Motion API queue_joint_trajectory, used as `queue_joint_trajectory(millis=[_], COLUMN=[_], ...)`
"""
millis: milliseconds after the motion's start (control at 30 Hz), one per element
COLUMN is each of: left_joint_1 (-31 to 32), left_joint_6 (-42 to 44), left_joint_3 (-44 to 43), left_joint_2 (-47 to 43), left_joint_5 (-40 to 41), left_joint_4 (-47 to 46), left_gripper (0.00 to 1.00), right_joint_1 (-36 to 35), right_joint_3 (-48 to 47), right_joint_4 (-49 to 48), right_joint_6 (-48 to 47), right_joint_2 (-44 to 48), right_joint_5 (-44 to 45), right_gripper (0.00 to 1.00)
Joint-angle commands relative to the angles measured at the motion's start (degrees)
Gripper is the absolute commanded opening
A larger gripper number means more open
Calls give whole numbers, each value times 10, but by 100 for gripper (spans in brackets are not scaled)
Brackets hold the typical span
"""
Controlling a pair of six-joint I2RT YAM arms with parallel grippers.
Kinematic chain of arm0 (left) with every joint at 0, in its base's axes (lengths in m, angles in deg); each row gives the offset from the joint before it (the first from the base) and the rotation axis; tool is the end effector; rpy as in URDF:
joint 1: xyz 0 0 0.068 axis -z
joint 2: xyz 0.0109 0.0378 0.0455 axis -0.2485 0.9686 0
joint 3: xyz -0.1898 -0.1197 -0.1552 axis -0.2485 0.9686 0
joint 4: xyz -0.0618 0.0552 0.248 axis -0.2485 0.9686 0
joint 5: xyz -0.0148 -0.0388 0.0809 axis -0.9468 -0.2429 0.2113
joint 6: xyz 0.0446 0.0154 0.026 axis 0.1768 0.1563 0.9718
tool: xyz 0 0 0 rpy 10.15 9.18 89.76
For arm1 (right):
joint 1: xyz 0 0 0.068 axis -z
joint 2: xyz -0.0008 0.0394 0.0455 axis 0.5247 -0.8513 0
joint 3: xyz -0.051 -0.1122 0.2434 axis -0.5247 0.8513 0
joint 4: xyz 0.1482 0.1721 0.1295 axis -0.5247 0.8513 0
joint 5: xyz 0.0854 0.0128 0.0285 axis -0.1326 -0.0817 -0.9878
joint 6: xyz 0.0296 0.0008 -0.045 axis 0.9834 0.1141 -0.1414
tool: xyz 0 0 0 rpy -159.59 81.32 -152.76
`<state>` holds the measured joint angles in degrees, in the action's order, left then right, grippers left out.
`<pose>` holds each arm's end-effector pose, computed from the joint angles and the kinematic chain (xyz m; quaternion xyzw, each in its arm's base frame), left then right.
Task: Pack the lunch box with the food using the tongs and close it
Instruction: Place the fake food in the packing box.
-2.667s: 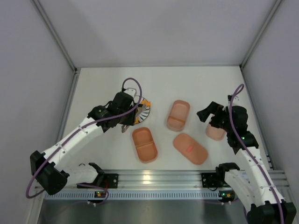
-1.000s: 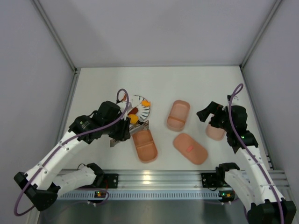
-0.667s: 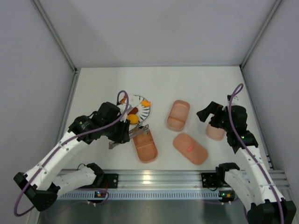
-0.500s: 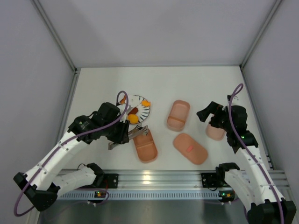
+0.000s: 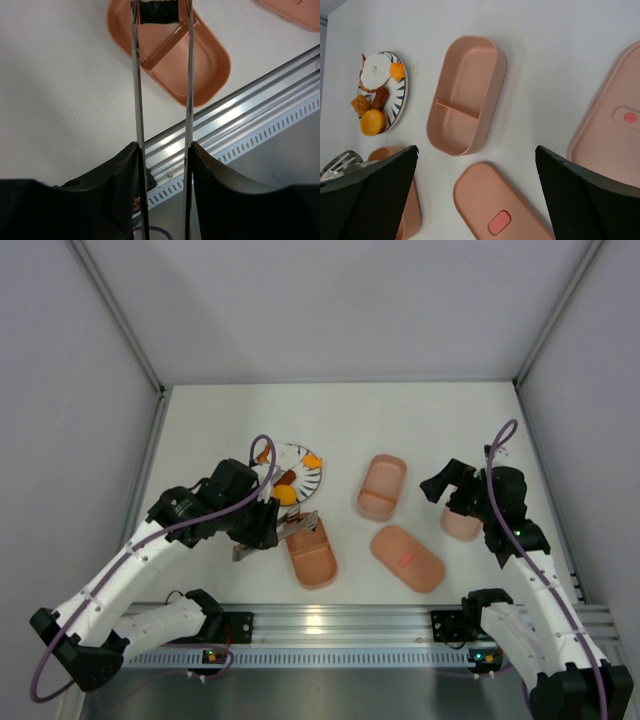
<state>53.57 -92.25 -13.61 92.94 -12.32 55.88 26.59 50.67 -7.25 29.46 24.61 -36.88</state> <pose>0.1294 -0.1103 0.3339 0.1880 0.9399 -0.1800 0.2208 0.1719 0.0228 0.2628 0.1320 0.8428 0.2417 0.4624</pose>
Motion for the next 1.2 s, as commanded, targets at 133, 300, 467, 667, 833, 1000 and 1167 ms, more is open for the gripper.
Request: queue_joint_trajectory(millis=[133,300,467,667,833,1000,1167], left_joint_1=[3,4,3,3,3,2,3], left_joint_6=[-7,-6,-12,-34,-51,-71,-79], left_joint_3=[-18,-20,-29,-69,-76,-59,-33], left_joint_2=[-1,-1,6,44,91,100,95], left_joint_5=[3,6,34,105,168,243,251], left_joint_4=[0,-3,-14,-48,-69,-62,-65], left_gripper=[55,57,58,55,54,53,53], right_joint_1=[9,10,9,9,9,9,9], right_joint_3=[6,7,5,-7,-13,-8,-1], right_joint_4=[-42,-42,-44,-42,-41,-41,-49], right_joint_6=[-1,0,-1,-12,-16,-20,-17], right_joint_2=[-5,-7,-9,-19,-22,-22,-25], right_joint_5=[-4,-4,-5,-6,-11,-12,-16], right_gripper=[100,99,99,99,99,99,99])
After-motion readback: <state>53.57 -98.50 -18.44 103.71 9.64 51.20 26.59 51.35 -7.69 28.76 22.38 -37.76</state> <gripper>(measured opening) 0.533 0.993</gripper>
